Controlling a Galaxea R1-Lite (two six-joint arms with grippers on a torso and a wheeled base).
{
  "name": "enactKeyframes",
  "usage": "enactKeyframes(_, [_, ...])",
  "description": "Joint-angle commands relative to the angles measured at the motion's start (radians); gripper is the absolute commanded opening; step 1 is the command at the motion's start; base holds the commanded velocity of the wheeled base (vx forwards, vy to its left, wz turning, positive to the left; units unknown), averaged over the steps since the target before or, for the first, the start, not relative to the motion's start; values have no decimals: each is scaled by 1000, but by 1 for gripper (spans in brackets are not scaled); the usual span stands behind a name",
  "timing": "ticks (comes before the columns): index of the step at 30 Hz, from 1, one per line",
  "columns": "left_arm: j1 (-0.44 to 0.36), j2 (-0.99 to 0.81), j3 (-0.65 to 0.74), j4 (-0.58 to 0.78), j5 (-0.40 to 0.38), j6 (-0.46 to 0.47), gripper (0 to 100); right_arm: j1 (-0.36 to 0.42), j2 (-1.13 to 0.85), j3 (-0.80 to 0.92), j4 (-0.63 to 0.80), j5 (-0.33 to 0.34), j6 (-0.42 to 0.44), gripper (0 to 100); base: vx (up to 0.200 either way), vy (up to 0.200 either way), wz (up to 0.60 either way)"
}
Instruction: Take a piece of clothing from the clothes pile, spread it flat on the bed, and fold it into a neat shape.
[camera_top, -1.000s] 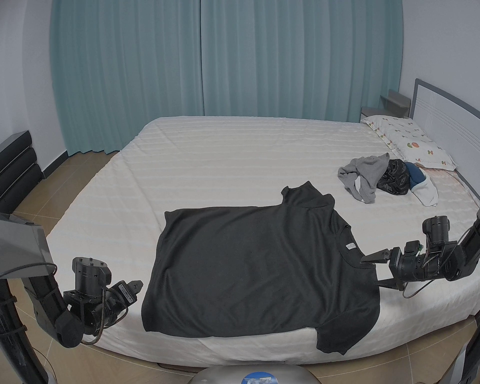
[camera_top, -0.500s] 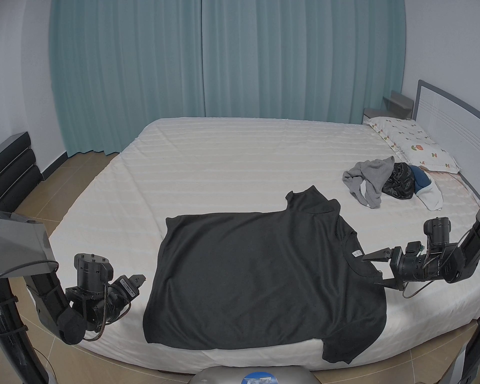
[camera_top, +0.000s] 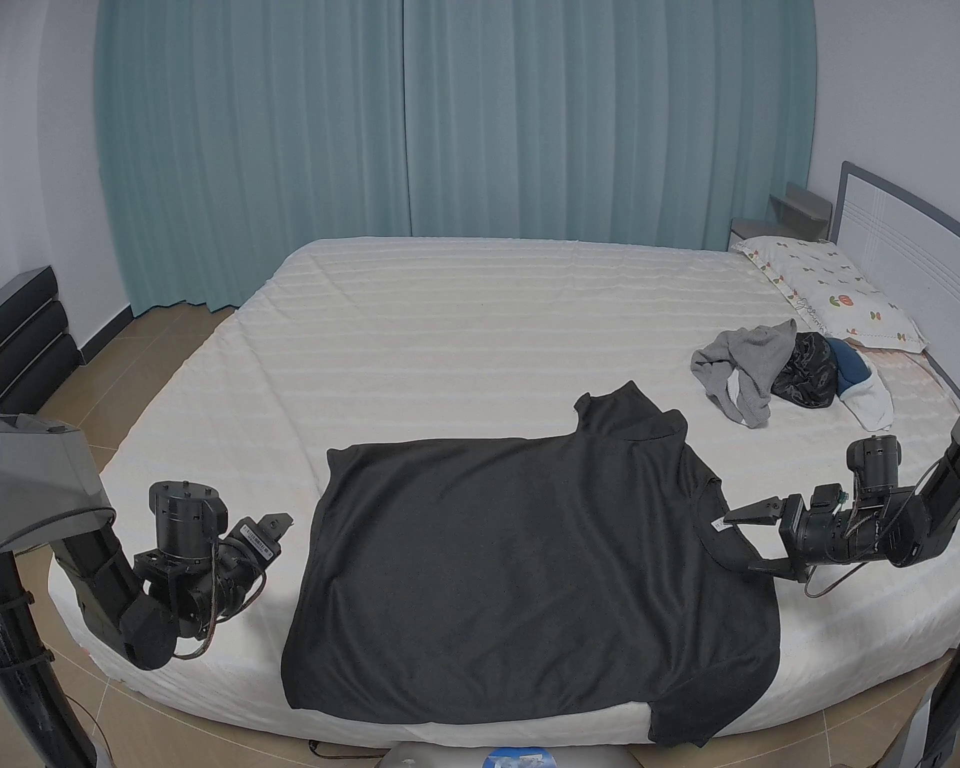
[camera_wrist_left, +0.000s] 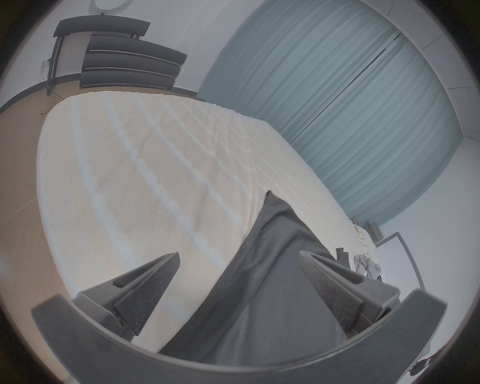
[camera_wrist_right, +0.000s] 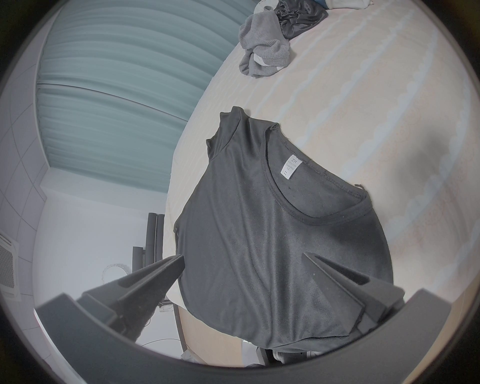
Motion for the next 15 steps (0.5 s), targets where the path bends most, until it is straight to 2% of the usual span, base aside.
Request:
enactKeyframes(1, [-1,0,-70,9,0,0,100,2,2,0,-2,0,0,100,0,0,0])
enactKeyframes(6, [7,52,-214,46,-1,1,100,4,2,0,-2,0,2,100,0,0,0])
enactKeyframes(8, [16,95,-319,112,-12,1,100,4,3,0,-2,0,2,100,0,0,0])
enactKeyframes(15, [45,216,-633,308,-125,9,100,-3,31,-9,-3,0,5,100,0,0,0])
